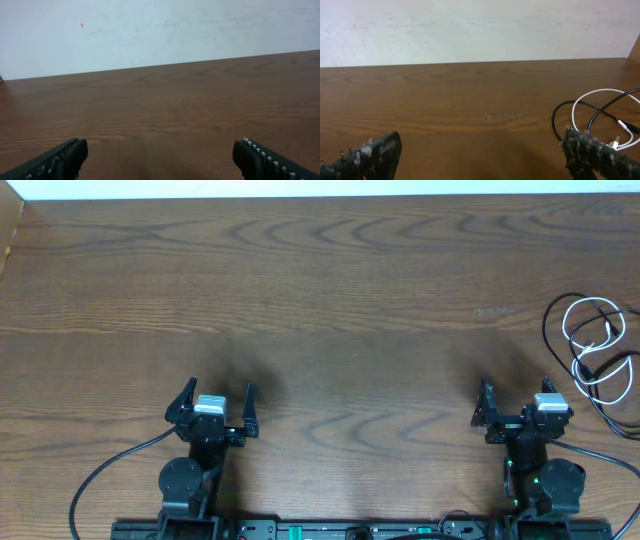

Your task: Untangle cables

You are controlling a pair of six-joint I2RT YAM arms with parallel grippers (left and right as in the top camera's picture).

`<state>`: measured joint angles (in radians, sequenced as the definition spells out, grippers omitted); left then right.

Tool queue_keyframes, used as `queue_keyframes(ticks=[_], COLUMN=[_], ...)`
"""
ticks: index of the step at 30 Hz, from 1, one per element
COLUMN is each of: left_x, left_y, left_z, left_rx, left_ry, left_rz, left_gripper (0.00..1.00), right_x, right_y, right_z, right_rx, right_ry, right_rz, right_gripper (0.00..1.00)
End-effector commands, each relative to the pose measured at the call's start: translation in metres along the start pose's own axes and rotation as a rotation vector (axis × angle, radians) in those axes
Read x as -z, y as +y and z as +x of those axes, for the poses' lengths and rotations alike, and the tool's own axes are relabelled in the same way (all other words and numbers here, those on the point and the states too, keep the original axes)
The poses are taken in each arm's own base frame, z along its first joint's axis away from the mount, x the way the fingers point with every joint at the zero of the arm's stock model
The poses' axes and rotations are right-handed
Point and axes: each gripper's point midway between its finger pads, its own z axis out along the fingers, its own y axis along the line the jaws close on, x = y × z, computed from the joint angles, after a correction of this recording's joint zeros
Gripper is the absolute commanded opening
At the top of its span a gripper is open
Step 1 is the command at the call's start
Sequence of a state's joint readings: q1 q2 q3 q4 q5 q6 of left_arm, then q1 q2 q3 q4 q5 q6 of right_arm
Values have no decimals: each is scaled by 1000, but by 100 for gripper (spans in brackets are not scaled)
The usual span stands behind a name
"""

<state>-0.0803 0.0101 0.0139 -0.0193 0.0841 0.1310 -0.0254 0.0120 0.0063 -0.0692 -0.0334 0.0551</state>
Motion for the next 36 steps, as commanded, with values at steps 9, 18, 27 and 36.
queue_keyframes(ticks=[9,18,27,36], left_x=[0,0,0,0], left_y=[-1,-1,-1,-1], left_z=[14,14,14,14], left_rx=[9,9,9,10], left_ry=[44,44,44,47], left_rz=[16,16,16,16], left_gripper=[98,98,98,98], right_x=[0,0,0,0], right_y=[2,2,2,2], right_z=[0,0,0,0], right_rx=[16,16,16,16], right_ry=[-2,-2,-2,-2], right_rz=[-10,-10,-10,-10], right_gripper=[99,99,99,99])
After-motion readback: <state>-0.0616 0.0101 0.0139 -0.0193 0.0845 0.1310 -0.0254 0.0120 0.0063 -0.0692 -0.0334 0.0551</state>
